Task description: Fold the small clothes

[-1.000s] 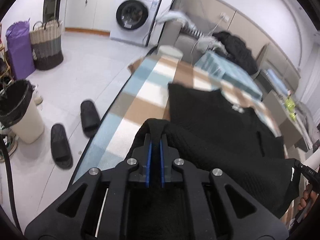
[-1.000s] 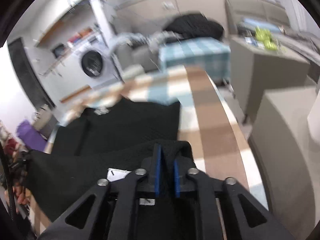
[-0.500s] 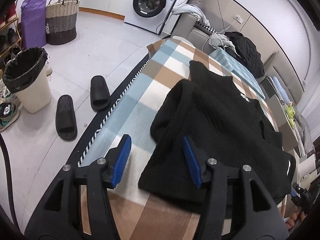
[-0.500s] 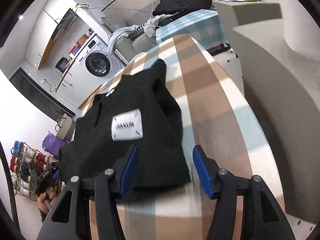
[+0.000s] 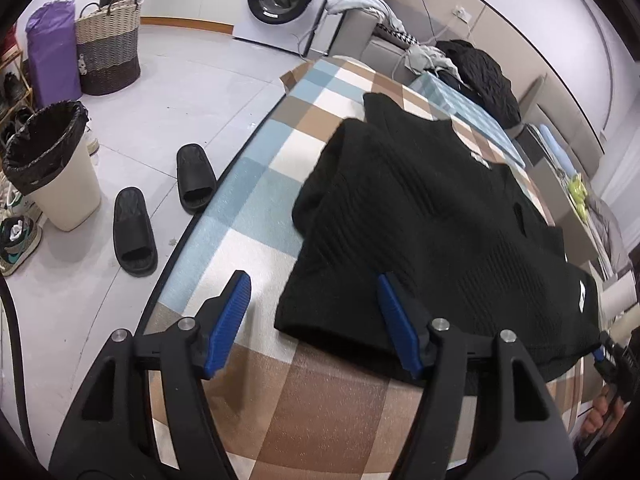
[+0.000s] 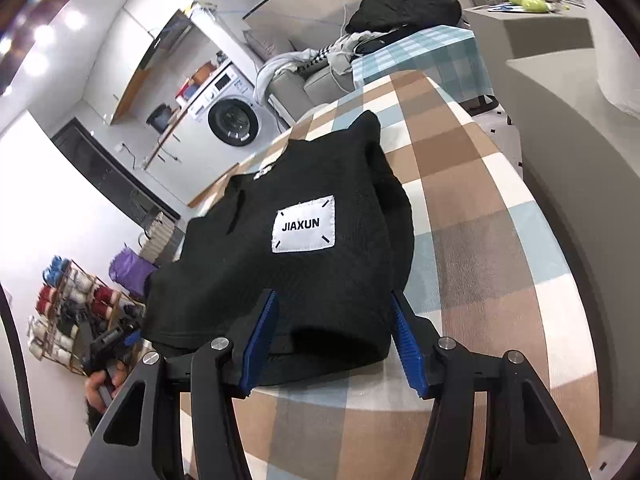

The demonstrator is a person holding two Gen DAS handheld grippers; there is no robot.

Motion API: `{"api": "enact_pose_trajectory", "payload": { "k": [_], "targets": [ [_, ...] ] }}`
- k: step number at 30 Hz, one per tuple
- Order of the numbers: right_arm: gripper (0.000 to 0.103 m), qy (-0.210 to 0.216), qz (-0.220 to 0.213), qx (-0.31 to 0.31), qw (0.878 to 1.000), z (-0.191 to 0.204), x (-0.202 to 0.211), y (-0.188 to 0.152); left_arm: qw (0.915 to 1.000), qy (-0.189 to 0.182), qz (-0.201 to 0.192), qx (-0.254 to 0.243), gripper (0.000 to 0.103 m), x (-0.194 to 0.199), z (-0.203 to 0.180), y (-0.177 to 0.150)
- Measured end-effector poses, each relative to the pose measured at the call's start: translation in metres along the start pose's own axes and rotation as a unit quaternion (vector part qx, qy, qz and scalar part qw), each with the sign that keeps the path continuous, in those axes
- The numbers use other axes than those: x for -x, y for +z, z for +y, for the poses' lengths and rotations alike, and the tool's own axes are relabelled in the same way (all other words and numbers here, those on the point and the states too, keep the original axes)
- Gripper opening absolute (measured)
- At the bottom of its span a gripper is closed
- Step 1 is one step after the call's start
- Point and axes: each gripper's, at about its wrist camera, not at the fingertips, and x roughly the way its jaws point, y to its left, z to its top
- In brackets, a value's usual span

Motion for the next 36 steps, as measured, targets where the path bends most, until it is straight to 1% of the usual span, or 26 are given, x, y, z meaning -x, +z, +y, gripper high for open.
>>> {"api": "enact_pose_trajectory", "payload": {
  "k": [4, 7, 8, 9, 10, 11, 12, 13, 15, 17, 18, 19, 21, 22, 24, 26, 29, 32, 36],
  "targets": [
    [0.058, -0.003, -0.001, -0.012, 1.000, -0.005, -0.002, 0.002, 0.9999, -0.006, 0.015, -0.001, 0.063, -0.006, -0.002, 0.000],
    [0.058, -0.002, 0.001, -0.012, 1.000, -0.005, -0.003, 0.002, 0.9997, 0.001, 0.023, -0.004, 0.063, -0.011, -0.005, 0.000],
    [0.058, -0.003, 0.003, -0.008, 1.000, -0.004, -0.004, 0.002, 0.9998, 0.002, 0.021, -0.006, 0.060, -0.011, -0.006, 0.000],
    [0.058, -0.007, 0.004, -0.005, 1.000, -0.003, -0.005, 0.002, 0.9998, 0.001, 0.019, -0.009, 0.055, -0.010, -0.007, -0.002],
    [0.058, -0.008, 0.004, -0.004, 1.000, -0.002, -0.005, 0.002, 0.9998, -0.002, 0.018, -0.011, 0.039, -0.011, -0.007, -0.002],
    [0.058, -0.008, 0.004, -0.004, 1.000, -0.001, -0.005, 0.001, 0.9997, 0.000, 0.020, -0.014, 0.028, -0.012, -0.008, -0.003],
    [0.058, -0.007, 0.004, -0.004, 1.000, -0.001, -0.004, 0.001, 0.9997, 0.008, 0.016, -0.018, 0.022, -0.011, -0.008, -0.004],
    [0.058, -0.008, 0.004, -0.004, 1.000, -0.001, -0.004, 0.001, 0.9997, 0.008, 0.009, -0.021, 0.012, -0.009, -0.008, -0.005],
    [0.058, -0.010, 0.004, -0.004, 1.000, -0.001, -0.006, 0.002, 0.9999, -0.003, -0.002, -0.010, 0.009, -0.003, -0.005, -0.005],
    [0.058, -0.022, 0.002, -0.008, 1.000, -0.003, -0.007, 0.002, 0.9999, -0.010, -0.012, -0.002, 0.008, 0.004, -0.002, -0.003],
    [0.054, -0.025, 0.001, -0.011, 1.000, -0.004, -0.007, 0.002, 0.9997, -0.011, -0.020, -0.003, 0.007, 0.009, -0.002, -0.001],
    [0.050, -0.027, 0.000, -0.018, 0.999, -0.006, -0.007, 0.003, 0.9995, -0.013, -0.030, -0.003, 0.007, 0.016, -0.002, 0.002],
    [0.034, -0.028, -0.007, -0.029, 0.999, -0.010, -0.006, 0.004, 0.9984, -0.028, -0.049, 0.001, 0.007, 0.030, -0.003, 0.008],
    [0.031, -0.026, -0.015, -0.036, 0.999, -0.013, -0.005, 0.005, 0.9978, -0.032, -0.057, 0.004, 0.007, 0.035, -0.003, 0.011],
    [0.015, -0.012, -0.024, -0.035, 0.999, -0.013, -0.001, 0.006, 0.9968, -0.041, -0.068, 0.008, 0.007, 0.045, -0.004, 0.016],
    [0.010, -0.001, -0.032, -0.025, 0.999, -0.008, 0.004, 0.008, 0.9953, -0.051, -0.082, 0.005, 0.007, 0.055, -0.008, 0.024],
    [0.008, 0.015, -0.046, -0.009, 0.999, 0.003, 0.013, 0.014, 0.9936, -0.057, -0.097, -0.002, 0.006, 0.064, -0.016, 0.035],
    [0.008, 0.026, -0.065, -0.006, 0.998, 0.013, 0.022, 0.027, 0.9919, -0.062, -0.111, -0.007, 0.006, 0.067, -0.024, 0.052],
    [0.008, 0.037, -0.085, -0.013, 0.996, 0.022, 0.024, 0.055, 0.9894, -0.065, -0.128, -0.018, 0.006, 0.067, -0.038, 0.078]
  ]
}}
